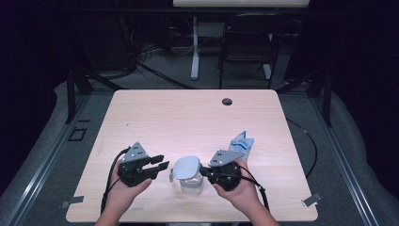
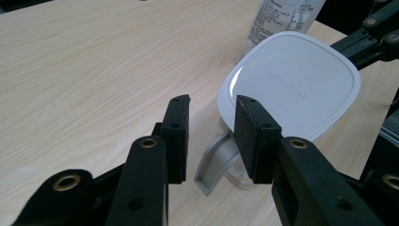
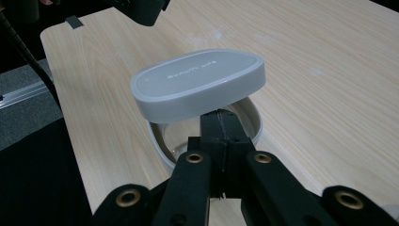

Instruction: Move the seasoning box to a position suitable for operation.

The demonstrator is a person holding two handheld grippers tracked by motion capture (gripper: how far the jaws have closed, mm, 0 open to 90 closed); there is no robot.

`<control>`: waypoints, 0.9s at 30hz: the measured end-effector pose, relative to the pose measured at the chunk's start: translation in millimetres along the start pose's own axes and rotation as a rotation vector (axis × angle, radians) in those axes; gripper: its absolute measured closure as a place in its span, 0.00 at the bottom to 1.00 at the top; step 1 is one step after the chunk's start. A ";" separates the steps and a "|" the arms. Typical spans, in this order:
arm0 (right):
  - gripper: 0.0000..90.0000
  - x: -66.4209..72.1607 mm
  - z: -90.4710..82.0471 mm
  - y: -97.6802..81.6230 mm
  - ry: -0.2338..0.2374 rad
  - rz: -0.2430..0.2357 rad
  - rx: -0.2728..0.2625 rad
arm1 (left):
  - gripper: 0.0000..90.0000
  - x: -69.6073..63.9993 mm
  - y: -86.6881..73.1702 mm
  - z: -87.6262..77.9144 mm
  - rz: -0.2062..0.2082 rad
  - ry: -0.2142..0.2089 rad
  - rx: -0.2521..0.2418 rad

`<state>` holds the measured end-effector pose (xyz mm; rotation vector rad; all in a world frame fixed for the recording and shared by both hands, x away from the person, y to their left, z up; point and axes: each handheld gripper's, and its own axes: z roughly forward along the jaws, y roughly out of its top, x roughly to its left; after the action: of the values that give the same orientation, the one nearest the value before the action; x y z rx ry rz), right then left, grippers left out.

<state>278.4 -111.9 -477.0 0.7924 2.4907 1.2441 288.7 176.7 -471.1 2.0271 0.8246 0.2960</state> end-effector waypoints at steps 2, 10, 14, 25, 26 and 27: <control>1.00 0.7 -0.4 2.1 0.001 -0.003 -0.002 | 0.73 0.3 0.0 -0.2 0.001 0.002 0.001; 1.00 2.9 -1.3 8.3 0.014 -0.004 -0.005 | 0.72 0.8 -0.2 -1.2 -0.002 0.001 -0.002; 1.00 3.8 -1.8 11.9 0.017 -0.009 -0.006 | 0.72 1.7 -0.2 -2.3 -0.003 0.004 -0.005; 1.00 6.2 -0.3 19.4 0.028 -0.006 -0.011 | 0.70 5.1 -0.1 -6.7 -0.013 0.009 -0.016; 1.00 6.6 -0.1 20.2 0.028 -0.006 -0.013 | 0.70 5.5 -0.1 -7.1 -0.014 0.010 -0.018; 1.00 6.6 -0.4 21.2 0.029 -0.013 -0.008 | 0.70 5.8 -0.1 -7.7 -0.015 0.011 -0.020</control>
<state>280.3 -98.0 -459.9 0.7602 2.5080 1.2693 289.1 185.6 -467.5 2.0013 0.8396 0.3064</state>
